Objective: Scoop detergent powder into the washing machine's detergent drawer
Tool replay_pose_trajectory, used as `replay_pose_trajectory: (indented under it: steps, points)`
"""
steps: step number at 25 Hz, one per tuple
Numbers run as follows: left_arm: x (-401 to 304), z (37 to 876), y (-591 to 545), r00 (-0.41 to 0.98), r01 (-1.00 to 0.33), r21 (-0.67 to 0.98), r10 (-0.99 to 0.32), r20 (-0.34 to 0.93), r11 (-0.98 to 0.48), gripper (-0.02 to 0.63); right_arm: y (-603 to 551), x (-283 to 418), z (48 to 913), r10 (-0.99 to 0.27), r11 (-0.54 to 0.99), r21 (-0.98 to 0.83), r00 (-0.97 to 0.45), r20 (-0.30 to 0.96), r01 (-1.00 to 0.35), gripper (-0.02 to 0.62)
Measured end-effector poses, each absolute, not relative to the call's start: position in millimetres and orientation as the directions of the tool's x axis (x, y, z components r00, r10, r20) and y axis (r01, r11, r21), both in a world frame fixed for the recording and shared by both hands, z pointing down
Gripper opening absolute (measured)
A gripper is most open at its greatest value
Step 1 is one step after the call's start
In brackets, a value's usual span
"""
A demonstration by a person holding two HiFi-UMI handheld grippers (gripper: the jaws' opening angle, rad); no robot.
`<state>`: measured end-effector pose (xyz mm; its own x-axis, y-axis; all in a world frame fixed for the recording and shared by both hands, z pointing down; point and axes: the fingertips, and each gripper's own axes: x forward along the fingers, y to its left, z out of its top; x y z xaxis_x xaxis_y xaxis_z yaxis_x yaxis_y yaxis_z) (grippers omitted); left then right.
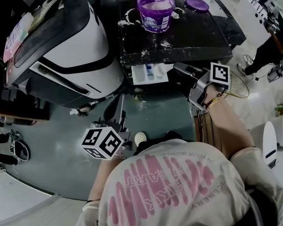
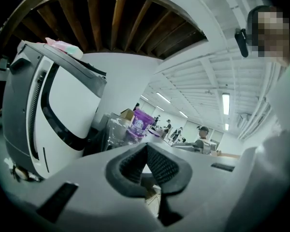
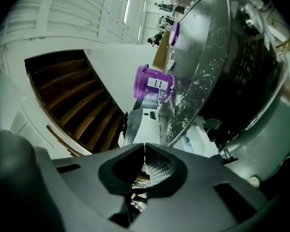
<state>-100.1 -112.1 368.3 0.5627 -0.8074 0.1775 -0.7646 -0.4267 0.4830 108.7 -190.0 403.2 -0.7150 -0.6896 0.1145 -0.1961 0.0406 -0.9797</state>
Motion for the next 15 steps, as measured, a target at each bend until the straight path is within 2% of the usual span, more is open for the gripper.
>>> replay_pose_trajectory:
  steps: [8,15]
  points:
    - [-146,371,-136,0.626,-0.721,0.487,-0.765,0.153,-0.493,0.003,-197,87,421,-0.777,-0.011,-0.973,-0.611,0.153,-0.229,0.006]
    - [-190,376,-148,0.637,-0.723,0.466,-0.753,0.165,-0.510,0.003,-206,67,434,-0.794,-0.029,-0.948,-0.568,0.215,-0.317,0.006]
